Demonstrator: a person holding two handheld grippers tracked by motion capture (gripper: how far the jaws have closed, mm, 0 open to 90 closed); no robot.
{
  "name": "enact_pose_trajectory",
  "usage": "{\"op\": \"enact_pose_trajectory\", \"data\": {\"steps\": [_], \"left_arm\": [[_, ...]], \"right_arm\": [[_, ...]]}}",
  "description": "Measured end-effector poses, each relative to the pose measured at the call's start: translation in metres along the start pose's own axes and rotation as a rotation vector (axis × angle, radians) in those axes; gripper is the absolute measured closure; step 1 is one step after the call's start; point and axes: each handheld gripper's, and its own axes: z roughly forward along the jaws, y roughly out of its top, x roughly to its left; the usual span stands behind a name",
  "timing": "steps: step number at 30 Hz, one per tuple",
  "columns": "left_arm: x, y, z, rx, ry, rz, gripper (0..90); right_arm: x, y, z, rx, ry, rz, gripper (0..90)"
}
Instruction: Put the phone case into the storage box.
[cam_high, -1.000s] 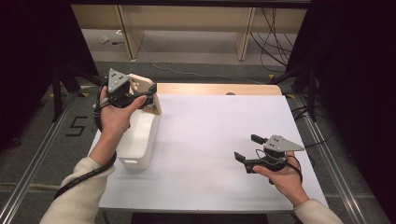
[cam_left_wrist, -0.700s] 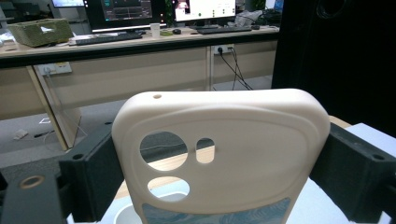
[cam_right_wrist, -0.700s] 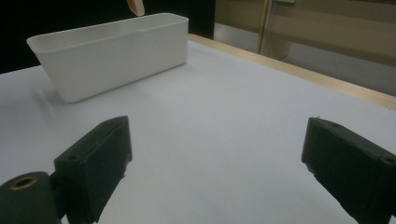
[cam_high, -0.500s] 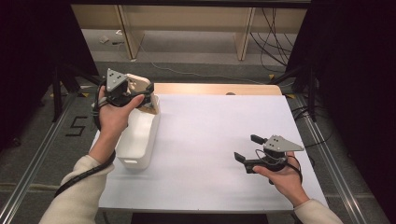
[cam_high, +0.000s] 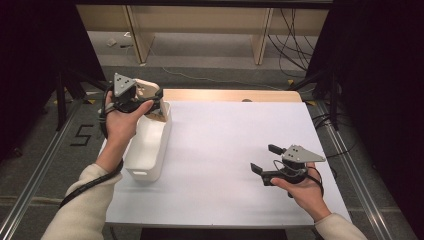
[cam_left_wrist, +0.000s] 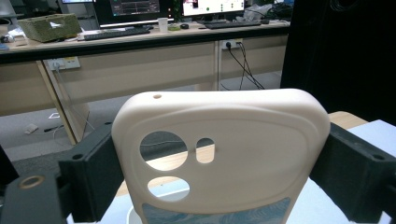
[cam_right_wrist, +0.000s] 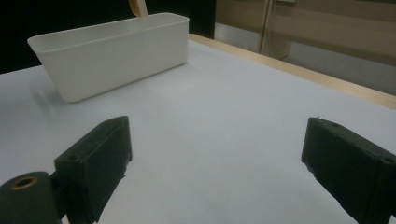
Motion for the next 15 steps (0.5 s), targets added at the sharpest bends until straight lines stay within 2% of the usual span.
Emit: {"op": "enact_pose_trajectory", "data": {"steps": [15], "left_arm": [[0.006,-0.0036,0.0083,0.016,0.016,0.001,10.7]], "right_arm": [[0.0001,0.0001,-0.0001,0.0,0.0,-0.002,9.6]]}}
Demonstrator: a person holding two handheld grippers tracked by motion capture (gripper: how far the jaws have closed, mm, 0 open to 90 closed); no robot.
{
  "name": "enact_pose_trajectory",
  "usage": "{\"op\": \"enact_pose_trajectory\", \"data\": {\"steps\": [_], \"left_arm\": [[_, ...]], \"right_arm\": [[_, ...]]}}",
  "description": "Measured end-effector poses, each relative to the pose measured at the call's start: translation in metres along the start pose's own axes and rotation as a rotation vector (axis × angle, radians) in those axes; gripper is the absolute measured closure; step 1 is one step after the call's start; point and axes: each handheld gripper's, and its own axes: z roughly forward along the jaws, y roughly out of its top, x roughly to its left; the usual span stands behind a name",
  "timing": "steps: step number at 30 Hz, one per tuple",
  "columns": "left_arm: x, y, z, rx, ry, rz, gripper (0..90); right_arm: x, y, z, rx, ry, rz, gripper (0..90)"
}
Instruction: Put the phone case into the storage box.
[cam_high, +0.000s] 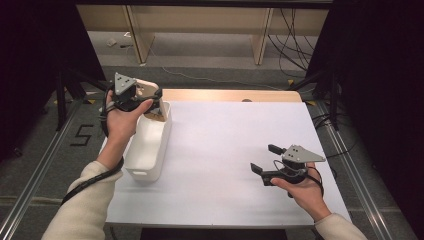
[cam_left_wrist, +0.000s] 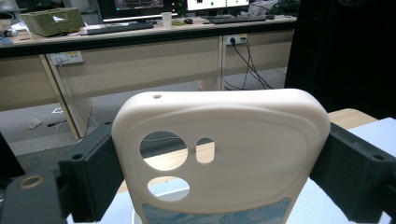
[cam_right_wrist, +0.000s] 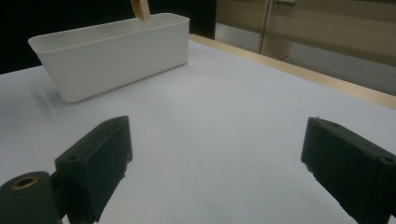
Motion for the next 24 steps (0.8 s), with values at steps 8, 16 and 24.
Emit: {"op": "enact_pose_trajectory", "data": {"steps": [8,16,24], "left_arm": [[0.0023,0.0008,0.0026,0.002,0.004,-0.001,10.6],[0.0049,-0.0008,0.0055,0.009,0.01,-0.003,10.6],[0.0075,-0.0025,0.0085,0.015,0.013,-0.002,10.6]], "right_arm": [[0.0001,-0.0001,0.0002,0.001,0.001,-0.001,9.7],[0.0002,-0.0001,0.0001,0.0,0.002,-0.001,9.6],[0.0005,0.0,0.0001,0.002,0.001,-0.001,9.7]]}}
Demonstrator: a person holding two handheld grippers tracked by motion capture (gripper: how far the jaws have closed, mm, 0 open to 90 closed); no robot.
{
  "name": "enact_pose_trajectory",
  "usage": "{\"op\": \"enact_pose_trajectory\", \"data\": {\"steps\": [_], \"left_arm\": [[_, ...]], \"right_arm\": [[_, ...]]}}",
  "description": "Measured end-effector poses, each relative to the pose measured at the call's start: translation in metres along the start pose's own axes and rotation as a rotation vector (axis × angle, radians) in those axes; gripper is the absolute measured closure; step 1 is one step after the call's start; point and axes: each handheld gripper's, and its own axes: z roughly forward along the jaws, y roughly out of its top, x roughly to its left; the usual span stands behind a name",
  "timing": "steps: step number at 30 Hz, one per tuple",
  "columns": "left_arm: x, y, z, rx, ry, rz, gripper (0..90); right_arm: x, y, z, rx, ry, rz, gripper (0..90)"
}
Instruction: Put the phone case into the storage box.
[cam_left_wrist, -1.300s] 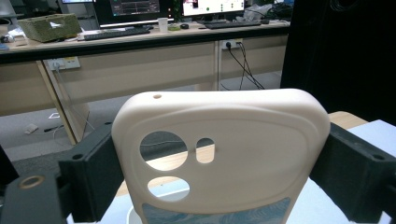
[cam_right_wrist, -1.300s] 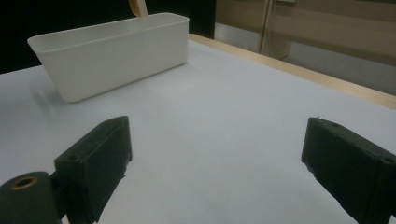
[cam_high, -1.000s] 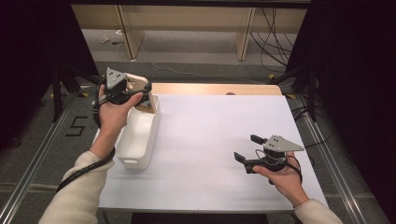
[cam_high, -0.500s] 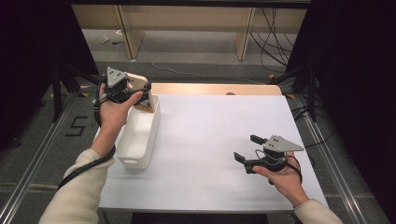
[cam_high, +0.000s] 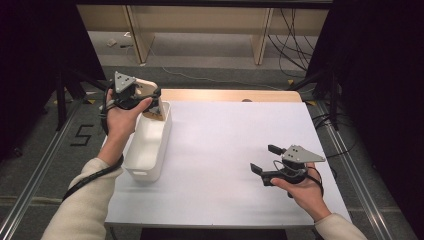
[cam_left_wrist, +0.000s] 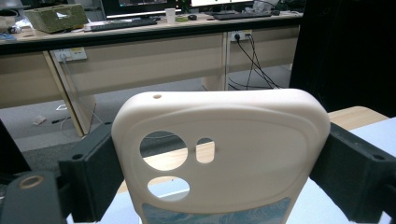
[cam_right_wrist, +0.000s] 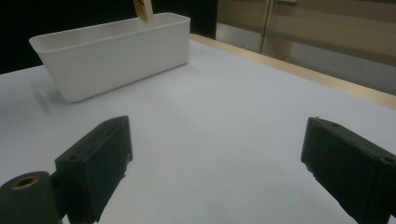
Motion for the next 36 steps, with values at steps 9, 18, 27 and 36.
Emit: {"op": "enact_pose_trajectory", "data": {"steps": [9,18,27,36], "left_arm": [[0.001,-0.002,0.004,0.004,0.003,-0.005,10.6],[0.003,-0.004,0.007,0.01,0.007,-0.009,10.5],[0.004,-0.004,0.011,0.018,0.011,0.002,10.5],[0.005,-0.007,0.015,0.031,0.014,-0.001,10.5]], "right_arm": [[0.0,0.0,0.0,0.001,0.001,0.0,9.7],[0.0,0.0,0.0,0.001,0.001,-0.001,9.7],[0.0,0.0,0.0,0.002,0.002,-0.001,9.7],[0.0,0.0,0.0,0.003,0.002,-0.001,9.7]]}}
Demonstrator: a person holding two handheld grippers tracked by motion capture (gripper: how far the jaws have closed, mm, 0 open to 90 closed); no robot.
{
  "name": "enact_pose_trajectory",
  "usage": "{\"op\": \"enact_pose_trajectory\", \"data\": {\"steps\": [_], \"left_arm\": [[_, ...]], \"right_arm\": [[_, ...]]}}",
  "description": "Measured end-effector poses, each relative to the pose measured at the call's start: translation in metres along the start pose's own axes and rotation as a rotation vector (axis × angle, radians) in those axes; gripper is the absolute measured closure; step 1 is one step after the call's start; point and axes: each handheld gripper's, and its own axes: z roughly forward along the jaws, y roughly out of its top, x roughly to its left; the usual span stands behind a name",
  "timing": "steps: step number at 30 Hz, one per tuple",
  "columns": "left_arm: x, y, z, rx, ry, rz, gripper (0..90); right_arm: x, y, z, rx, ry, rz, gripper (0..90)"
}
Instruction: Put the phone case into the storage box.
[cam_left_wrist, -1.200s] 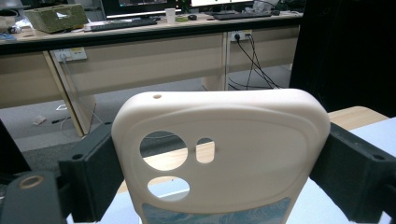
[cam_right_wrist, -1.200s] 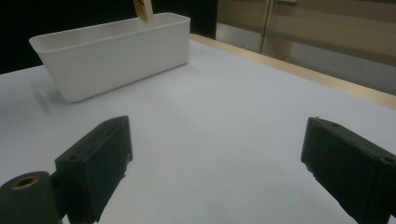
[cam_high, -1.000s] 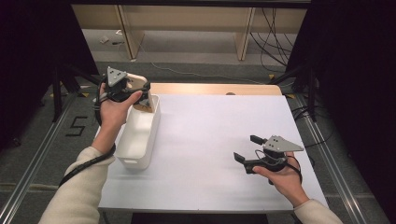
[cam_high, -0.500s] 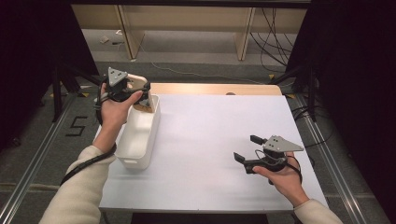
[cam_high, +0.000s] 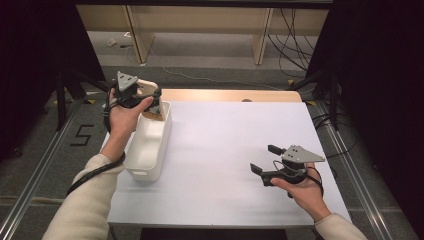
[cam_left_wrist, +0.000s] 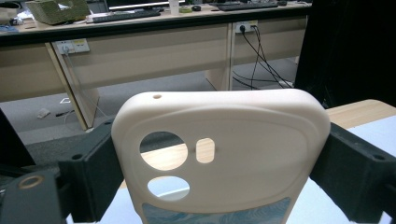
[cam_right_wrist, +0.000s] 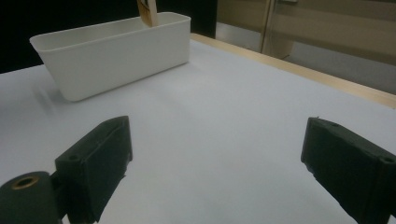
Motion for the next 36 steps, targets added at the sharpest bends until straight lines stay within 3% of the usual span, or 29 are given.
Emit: {"op": "enact_pose_trajectory", "data": {"steps": [36], "left_arm": [[0.001,-0.004,0.017,0.041,0.002,0.003,10.4]], "right_arm": [[0.0,0.0,0.0,-0.004,0.004,0.003,9.8]]}}
